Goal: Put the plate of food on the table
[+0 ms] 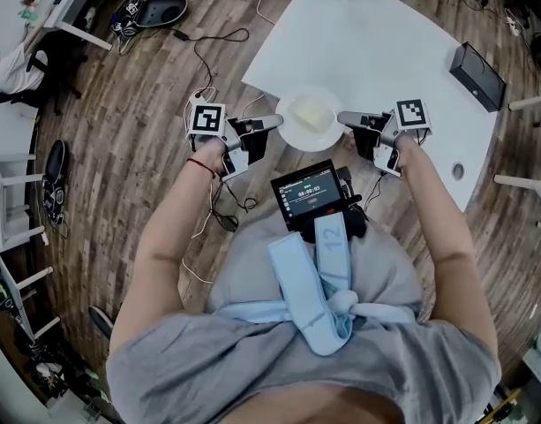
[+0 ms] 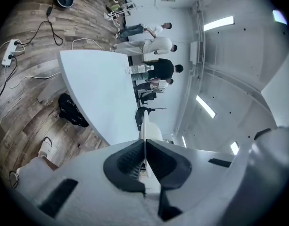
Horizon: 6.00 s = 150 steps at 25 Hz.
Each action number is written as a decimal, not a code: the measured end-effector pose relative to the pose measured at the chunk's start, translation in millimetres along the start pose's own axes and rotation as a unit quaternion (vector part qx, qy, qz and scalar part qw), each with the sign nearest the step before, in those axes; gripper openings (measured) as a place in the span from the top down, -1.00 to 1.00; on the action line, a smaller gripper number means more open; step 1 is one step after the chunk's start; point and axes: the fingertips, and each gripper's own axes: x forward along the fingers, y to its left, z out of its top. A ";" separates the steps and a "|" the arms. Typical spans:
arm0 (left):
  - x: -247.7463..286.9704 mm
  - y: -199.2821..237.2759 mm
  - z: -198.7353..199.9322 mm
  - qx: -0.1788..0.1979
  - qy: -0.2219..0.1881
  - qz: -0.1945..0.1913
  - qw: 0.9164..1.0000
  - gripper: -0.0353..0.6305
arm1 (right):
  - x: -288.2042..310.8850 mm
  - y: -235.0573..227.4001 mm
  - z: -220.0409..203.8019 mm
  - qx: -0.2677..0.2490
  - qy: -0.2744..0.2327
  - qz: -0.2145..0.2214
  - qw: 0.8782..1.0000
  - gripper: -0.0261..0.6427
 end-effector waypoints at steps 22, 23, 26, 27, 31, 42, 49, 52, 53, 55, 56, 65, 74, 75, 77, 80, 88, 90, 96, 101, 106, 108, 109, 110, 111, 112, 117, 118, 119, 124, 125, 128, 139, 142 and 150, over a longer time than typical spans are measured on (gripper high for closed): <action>107.0 37.6 60.1 0.033 0.134 0.038 0.990 0.81 | -57.5 -69.6 64.2 0.040 -0.141 -0.043 0.988 0.81; 108.8 38.2 60.6 0.034 0.139 0.039 0.989 0.82 | -58.9 -71.4 63.7 0.043 -0.147 -0.046 0.987 0.81; 118.7 49.9 68.5 0.028 0.153 0.051 0.986 0.82 | -59.5 -85.4 70.8 0.055 -0.155 -0.057 0.985 0.81; 124.3 58.3 73.5 0.024 0.157 0.058 0.986 0.82 | -58.5 -94.7 76.6 0.061 -0.156 -0.059 0.984 0.81; 151.3 82.6 89.3 0.026 0.172 0.072 0.982 0.82 | -62.8 -126.0 96.9 0.070 -0.162 -0.073 0.982 0.81; 177.1 96.5 88.7 0.039 0.193 0.086 0.977 0.82 | -76.7 -145.8 94.4 0.084 -0.204 -0.105 0.970 0.81; 189.3 106.5 83.2 0.054 0.191 0.091 0.976 0.81 | -84.8 -166.3 90.1 0.090 -0.230 -0.118 0.962 0.81; 190.4 109.8 82.7 0.058 0.195 0.097 0.974 0.81 | -85.2 -167.6 90.0 0.091 -0.232 -0.121 0.961 0.81; 190.4 110.9 82.9 0.060 0.194 0.100 0.974 0.81 | -85.0 -167.8 89.8 0.093 -0.233 -0.122 0.960 0.81; 190.9 113.5 83.5 0.066 0.193 0.107 0.973 0.81 | -84.9 -168.3 89.2 0.095 -0.234 -0.125 0.959 0.81; 191.5 114.7 83.8 0.069 0.192 0.111 0.973 0.81 | -85.1 -168.8 89.3 0.095 -0.235 -0.128 0.959 0.81; 191.5 126.4 77.1 0.070 0.201 0.131 0.968 0.81 | -87.2 -177.6 86.5 0.105 -0.241 -0.138 0.955 0.81; 187.5 124.2 74.4 0.037 0.216 0.125 0.968 0.81 | -87.5 -178.9 84.8 0.108 -0.248 -0.139 0.953 0.81; 185.3 125.6 74.0 0.041 0.219 0.132 0.966 0.81 | -87.2 -179.3 84.0 0.108 -0.248 -0.139 0.953 0.81; 180.3 129.3 73.8 0.054 0.227 0.149 0.961 0.81 | -86.7 -179.8 82.8 0.107 -0.249 -0.140 0.952 0.81; 173.3 131.3 74.4 0.067 0.244 0.168 0.953 0.81 | -86.5 -180.1 82.9 0.104 -0.250 -0.141 0.952 0.81; 176.8 115.8 71.9 0.100 0.255 0.159 0.949 0.81 | -87.7 -183.7 81.2 0.100 -0.247 -0.152 0.952 0.81; 178.1 115.3 70.4 0.123 0.256 0.162 0.945 0.81 | -88.2 -185.0 81.8 0.099 -0.247 -0.156 0.951 0.81; 177.8 113.4 55.2 0.155 0.259 0.164 0.939 0.81 | -87.9 -188.1 83.8 0.094 -0.246 -0.169 0.950 0.81; 173.7 112.0 44.8 0.168 0.257 0.157 0.939 0.81 | -88.0 -188.9 84.2 0.084 -0.236 -0.188 0.950 0.80; 172.4 117.1 44.1 0.163 0.253 0.154 0.941 0.81 | -88.0 -191.7 86.1 0.070 -0.228 -0.204 0.950 0.80; 173.3 117.9 45.0 0.161 0.251 0.153 0.942 0.81 | -89.2 -192.4 85.5 0.062 -0.224 -0.213 0.949 0.80; 173.9 117.9 45.4 0.160 0.251 0.153 0.942 0.81 | -89.9 -192.4 85.0 0.058 -0.221 -0.218 0.949 0.80; 174.5 117.5 45.8 0.159 0.249 0.152 0.943 0.81 | -90.4 -192.0 84.6 0.052 -0.218 -0.223 0.949 0.80; 175.0 117.1 46.6 0.157 0.248 0.151 0.944 0.81 | -90.9 -191.5 84.1 0.046 -0.215 -0.228 0.949 0.80; 175.4 116.7 47.5 0.158 0.246 0.150 0.944 0.81 | -91.6 -191.6 83.6 0.040 -0.211 -0.236 0.948 0.81; 175.0 117.0 50.5 0.166 0.247 0.145 0.944 0.81 | -92.4 -190.0 79.5 0.008 -0.200 -0.261 0.944 0.81; 174.8 117.0 50.9 0.166 0.247 0.145 0.944 0.81 | -92.6 -187.9 80.1 0.002 -0.202 -0.261 0.944 0.81; 174.8 117.0 51.2 0.165 0.247 0.144 0.944 0.81 | -93.0 -186.1 80.9 -0.004 -0.204 -0.263 0.943 0.81; 175.3 116.3 55.1 0.167 0.243 0.138 0.945 0.81 | -88.6 -176.5 83.0 -0.023 -0.207 -0.254 0.945 0.81; 175.4 115.8 55.1 0.170 0.243 0.137 0.945 0.81 | -87.7 -174.2 82.7 -0.027 -0.207 -0.252 0.945 0.81; 175.5 110.8 54.7 0.184 0.245 0.132 0.943 0.81 | -84.6 -164.5 81.7 -0.048 -0.204 -0.252 0.945 0.81; 176.5 76.4 57.0 0.344 0.235 0.090 0.905 0.81 | -70.2 -110.8 82.7 -0.190 -0.205 -0.254 0.926 0.81; 173.8 62.9 50.4 0.408 0.236 0.065 0.880 0.81 | -66.3 -92.1 80.4 -0.230 -0.221 -0.242 0.916 0.81; 165.6 37.9 28.7 0.524 0.250 0.025 0.814 0.81 | -63.5 -54.4 70.8 -0.322 -0.260 -0.228 0.881 0.81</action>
